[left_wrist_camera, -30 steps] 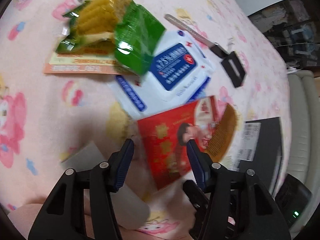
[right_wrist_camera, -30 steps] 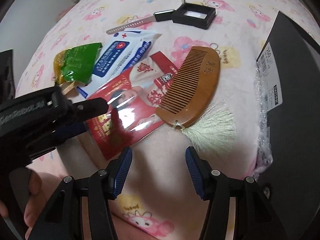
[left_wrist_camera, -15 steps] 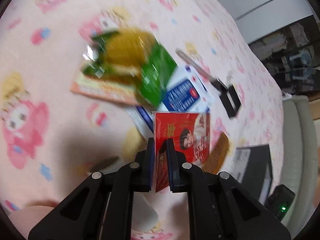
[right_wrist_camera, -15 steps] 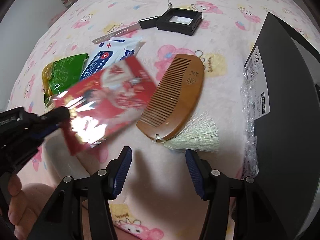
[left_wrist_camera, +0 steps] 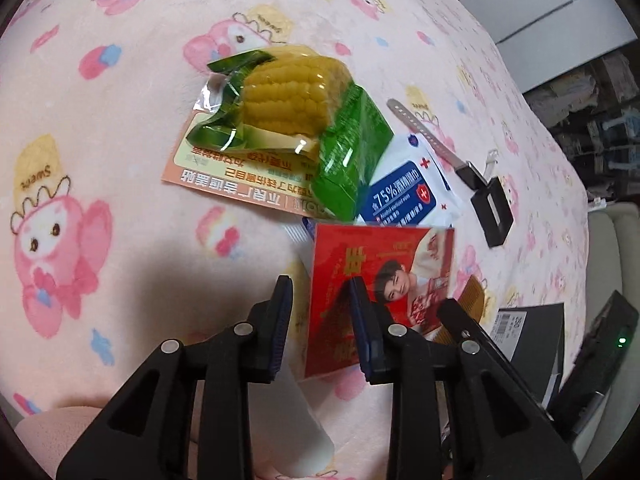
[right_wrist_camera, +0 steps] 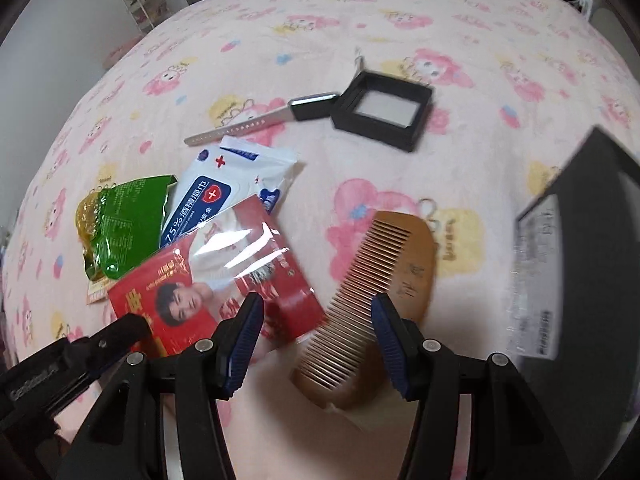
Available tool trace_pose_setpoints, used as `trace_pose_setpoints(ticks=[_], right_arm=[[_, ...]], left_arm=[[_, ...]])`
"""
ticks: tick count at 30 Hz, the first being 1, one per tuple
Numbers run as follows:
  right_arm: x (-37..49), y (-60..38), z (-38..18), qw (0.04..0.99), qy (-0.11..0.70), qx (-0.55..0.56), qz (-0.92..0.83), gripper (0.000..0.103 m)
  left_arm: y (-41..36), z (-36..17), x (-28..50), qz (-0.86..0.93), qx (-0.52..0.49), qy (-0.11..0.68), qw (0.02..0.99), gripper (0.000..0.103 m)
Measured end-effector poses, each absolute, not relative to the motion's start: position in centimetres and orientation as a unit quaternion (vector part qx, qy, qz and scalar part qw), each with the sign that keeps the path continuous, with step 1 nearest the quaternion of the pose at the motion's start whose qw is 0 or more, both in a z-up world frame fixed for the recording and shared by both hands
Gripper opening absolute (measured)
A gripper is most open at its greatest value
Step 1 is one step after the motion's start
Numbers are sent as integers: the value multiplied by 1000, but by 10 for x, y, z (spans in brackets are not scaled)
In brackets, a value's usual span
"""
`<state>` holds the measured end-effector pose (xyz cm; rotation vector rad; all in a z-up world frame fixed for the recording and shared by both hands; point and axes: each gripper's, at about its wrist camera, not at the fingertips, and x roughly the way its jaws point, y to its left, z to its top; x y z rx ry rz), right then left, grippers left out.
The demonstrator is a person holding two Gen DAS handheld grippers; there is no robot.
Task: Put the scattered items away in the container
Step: 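Grasp the red snack packet with the left tool, then lift the red snack packet and carry it over the black box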
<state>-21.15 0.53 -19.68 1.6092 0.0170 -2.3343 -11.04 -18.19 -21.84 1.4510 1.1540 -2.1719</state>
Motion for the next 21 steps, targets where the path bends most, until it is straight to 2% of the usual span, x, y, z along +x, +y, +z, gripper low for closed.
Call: trace_pose_setpoints(ticks=[10,13,15,21], right_arm=[[-223,-14,-214,222,-8,573,-789,55],[-213,-14,-214,232,-2,575,-785,55],[-205,-13,-211,236,0,578,-781,55],[-170,-4,-198,230,13,591,-773,55]], left_arm=[[-184,-225,-115,-747,500,418,130,28],[-185,-226,-115,-745,502,421,128,30],[-185,-226,-115,-744,505,418,129,37],[-180,-226,-117,-744,519,401,130,38]])
